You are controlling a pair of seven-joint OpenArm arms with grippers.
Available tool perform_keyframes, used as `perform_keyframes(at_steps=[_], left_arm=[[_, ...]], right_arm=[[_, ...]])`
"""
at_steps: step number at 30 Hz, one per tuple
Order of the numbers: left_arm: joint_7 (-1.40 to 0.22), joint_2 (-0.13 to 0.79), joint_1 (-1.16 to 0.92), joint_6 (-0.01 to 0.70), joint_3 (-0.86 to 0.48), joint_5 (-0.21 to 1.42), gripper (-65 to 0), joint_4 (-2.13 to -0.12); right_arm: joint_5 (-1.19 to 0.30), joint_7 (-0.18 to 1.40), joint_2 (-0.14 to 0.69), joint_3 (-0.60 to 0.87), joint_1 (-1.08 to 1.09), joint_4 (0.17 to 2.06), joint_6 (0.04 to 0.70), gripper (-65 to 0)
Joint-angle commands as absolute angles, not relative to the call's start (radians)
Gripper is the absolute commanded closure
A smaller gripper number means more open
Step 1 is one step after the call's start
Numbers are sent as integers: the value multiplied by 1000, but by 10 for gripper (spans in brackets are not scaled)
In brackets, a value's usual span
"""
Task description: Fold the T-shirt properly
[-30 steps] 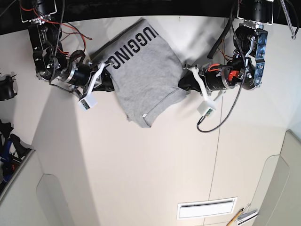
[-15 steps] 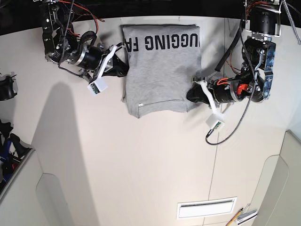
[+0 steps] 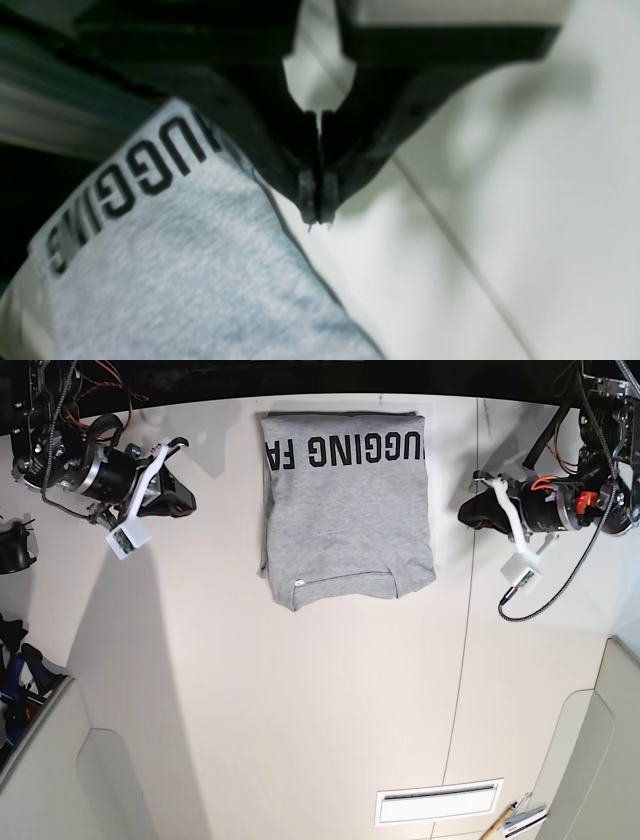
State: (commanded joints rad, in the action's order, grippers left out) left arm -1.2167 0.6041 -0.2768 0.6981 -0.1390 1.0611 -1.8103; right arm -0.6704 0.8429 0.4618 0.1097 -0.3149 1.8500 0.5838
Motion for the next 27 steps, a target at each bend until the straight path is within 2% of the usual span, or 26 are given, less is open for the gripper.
perform_keyframes(at_steps=[6,12,17,22,24,27], left_arm=[[-1235,604,-588,698,-284,1084,0,-1981],[-1230,604,-823,698,-289,1023,0,-2018],[-1188,595,-953,698,-286,962,0,-2004],[-1053,596,-986,698,-180,791,0,-1851],[-942,596,-986,698,-96,709,0,-1732],[-746,596,-971,698,36,580,0,-1541]], right_arm=[[-700,843,559,113,-467,1909,584,0],[-720,842,643,113,-616,1919,584,0],[-709,842,654,109,-745,1913,585,0],[-655,838,654,62,-779,1812,585,0],[-630,836,661,12,-776,1731,585,0],[-556,753,693,-107,-776,1613,587,0]])
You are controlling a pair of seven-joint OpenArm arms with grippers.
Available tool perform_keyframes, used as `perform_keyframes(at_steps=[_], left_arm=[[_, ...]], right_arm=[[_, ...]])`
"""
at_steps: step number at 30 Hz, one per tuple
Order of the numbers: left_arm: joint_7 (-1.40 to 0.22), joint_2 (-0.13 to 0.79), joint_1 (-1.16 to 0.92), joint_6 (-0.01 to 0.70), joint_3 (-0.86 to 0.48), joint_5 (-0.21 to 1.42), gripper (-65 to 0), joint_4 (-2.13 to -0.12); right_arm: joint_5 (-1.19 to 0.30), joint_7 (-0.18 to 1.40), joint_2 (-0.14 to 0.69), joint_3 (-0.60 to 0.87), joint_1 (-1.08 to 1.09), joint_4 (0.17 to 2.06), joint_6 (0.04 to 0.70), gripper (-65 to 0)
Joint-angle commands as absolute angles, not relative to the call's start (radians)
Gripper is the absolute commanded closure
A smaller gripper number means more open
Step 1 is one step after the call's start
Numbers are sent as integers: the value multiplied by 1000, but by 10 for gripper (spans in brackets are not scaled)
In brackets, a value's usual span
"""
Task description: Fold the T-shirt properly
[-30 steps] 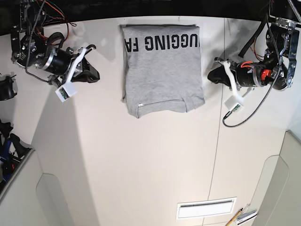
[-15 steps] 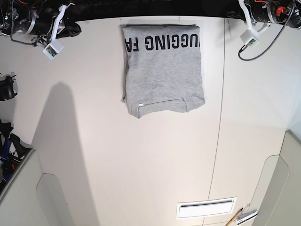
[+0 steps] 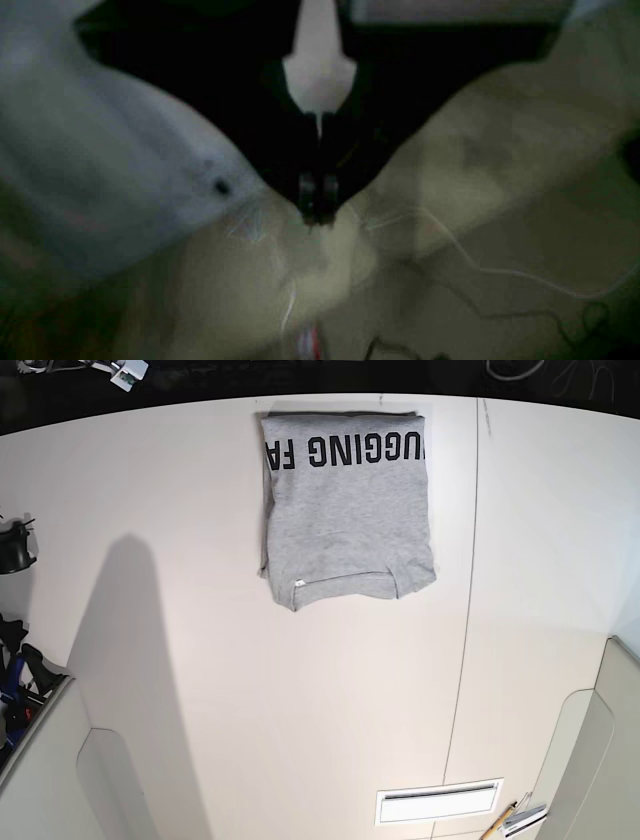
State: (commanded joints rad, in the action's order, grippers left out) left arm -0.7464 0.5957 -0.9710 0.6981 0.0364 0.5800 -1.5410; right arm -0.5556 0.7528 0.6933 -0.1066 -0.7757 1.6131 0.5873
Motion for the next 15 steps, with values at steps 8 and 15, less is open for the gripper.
perform_keyframes(at_steps=[8,15], left_arm=[[-563,595,-772,469,345,560,0,-1142],[-482,477,-475,247,556,561,0,-807]], right_arm=[[-241,570,701,-352,-717,1370,591,0],[-195,545,646,-531,-475,1176,591,0]])
